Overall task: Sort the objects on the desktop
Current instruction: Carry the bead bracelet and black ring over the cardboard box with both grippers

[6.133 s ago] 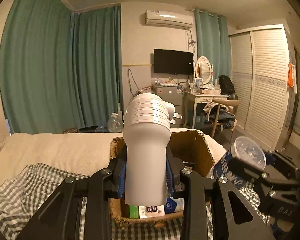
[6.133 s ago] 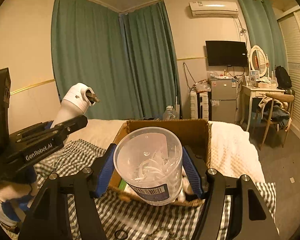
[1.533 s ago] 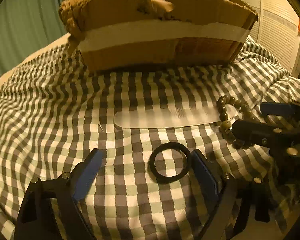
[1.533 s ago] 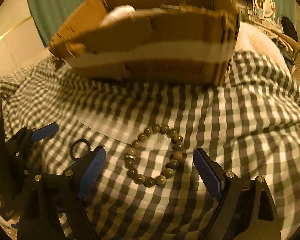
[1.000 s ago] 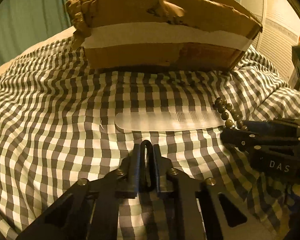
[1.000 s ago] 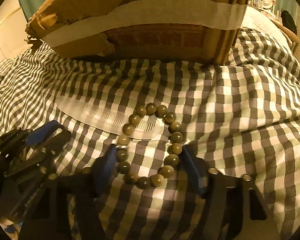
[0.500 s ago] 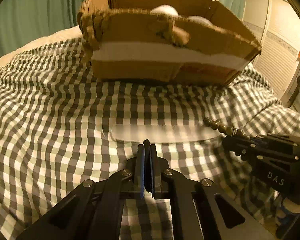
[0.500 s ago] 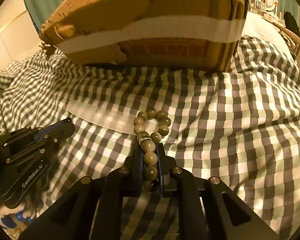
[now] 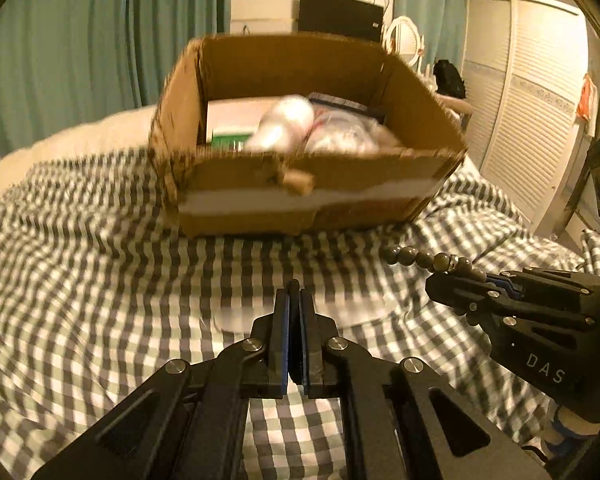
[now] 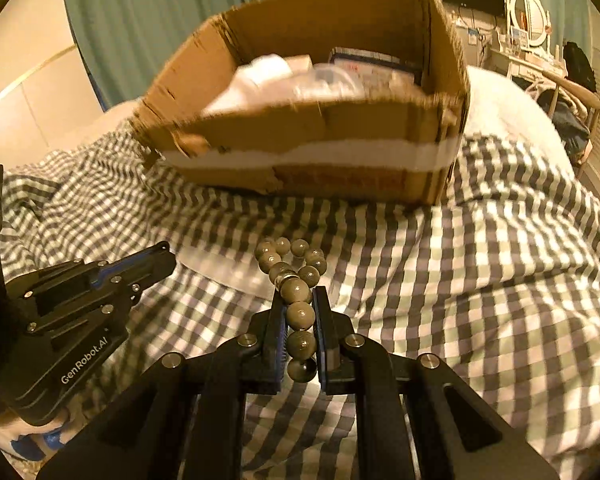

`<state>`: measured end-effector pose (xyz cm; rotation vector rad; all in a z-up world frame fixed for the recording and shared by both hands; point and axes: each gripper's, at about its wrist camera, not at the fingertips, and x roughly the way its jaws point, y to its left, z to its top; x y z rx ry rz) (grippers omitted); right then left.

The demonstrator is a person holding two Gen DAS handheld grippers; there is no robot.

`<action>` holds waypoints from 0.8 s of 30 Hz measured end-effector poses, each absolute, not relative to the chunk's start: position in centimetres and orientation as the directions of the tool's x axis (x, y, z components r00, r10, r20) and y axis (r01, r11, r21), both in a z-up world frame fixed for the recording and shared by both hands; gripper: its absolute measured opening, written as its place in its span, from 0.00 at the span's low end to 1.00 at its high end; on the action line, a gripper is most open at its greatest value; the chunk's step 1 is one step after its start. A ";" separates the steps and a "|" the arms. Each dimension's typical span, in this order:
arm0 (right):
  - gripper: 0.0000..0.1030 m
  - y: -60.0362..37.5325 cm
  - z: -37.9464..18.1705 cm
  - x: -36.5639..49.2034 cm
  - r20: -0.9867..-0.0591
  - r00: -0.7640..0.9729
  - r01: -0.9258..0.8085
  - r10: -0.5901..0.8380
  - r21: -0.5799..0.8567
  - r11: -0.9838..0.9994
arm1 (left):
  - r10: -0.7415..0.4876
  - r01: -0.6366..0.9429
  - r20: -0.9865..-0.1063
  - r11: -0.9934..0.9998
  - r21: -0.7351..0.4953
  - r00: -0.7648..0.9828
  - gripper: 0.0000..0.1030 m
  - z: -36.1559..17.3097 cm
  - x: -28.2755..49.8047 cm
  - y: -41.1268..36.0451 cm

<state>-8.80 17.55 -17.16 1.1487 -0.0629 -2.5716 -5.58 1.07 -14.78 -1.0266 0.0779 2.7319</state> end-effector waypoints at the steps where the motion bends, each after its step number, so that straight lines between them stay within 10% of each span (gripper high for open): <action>1: 0.10 17.7 -16.5 -8.5 -0.705 -0.637 0.277 -0.312 0.168 -0.946 | 0.191 -0.228 -0.645 -0.973 -0.026 -0.740 0.04 -14.1 -5.3 1.1; 24: 0.10 17.2 -6.0 -4.0 -0.470 -0.800 0.330 -0.372 0.173 -0.928 | 0.209 -0.235 -0.434 -0.972 0.005 -0.876 0.04 -4.1 -2.3 1.1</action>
